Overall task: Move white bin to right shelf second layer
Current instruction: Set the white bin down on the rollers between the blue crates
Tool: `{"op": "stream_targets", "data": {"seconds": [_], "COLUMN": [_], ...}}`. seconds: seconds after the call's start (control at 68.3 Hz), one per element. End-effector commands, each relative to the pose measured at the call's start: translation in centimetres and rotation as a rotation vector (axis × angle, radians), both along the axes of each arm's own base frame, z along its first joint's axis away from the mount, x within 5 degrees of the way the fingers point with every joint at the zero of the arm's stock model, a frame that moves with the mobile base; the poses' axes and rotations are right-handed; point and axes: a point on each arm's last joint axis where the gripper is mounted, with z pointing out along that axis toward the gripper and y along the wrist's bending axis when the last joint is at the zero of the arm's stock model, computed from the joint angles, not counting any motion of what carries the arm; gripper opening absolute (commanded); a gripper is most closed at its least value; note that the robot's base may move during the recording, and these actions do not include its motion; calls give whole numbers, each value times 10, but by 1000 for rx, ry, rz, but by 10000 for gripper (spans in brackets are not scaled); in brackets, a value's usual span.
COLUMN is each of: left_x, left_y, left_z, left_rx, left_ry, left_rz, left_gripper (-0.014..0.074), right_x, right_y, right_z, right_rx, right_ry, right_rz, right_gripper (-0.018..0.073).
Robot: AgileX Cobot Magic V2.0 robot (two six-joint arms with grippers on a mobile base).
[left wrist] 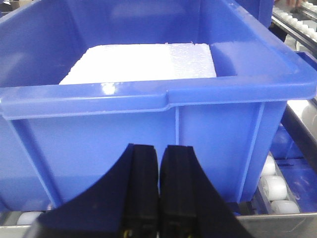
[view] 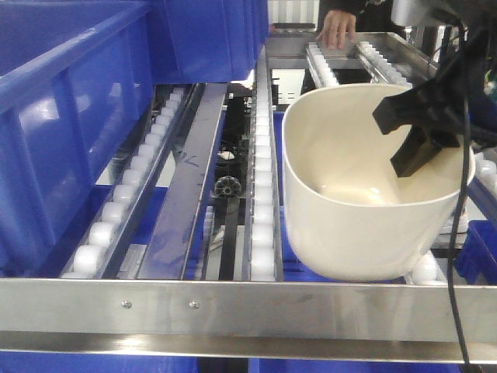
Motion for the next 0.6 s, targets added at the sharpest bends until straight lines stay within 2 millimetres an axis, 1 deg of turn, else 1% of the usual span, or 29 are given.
{"op": "stream_targets", "data": {"seconds": [0.0,0.088,0.352,0.586], "left_x": [1,1,1,1], "left_y": [0,0,0,0], "left_z": [-4,-4,-4,-4], "left_rx": [-9,-9,-9,-9], "left_ry": [-62,-62,-62,-62], "left_rz": [-6,-6,-6,-6], "left_gripper": [85,85,85,85], "right_x": [7,9,16,16], "right_y": [2,3,5,5], "right_z": [23,22,6,5], "right_rx": [56,52,35,36], "right_ry": [-129,-119,-72,-74], "right_rz": [-7,-7,-7,-7], "right_gripper": [56,56,56,56]}}
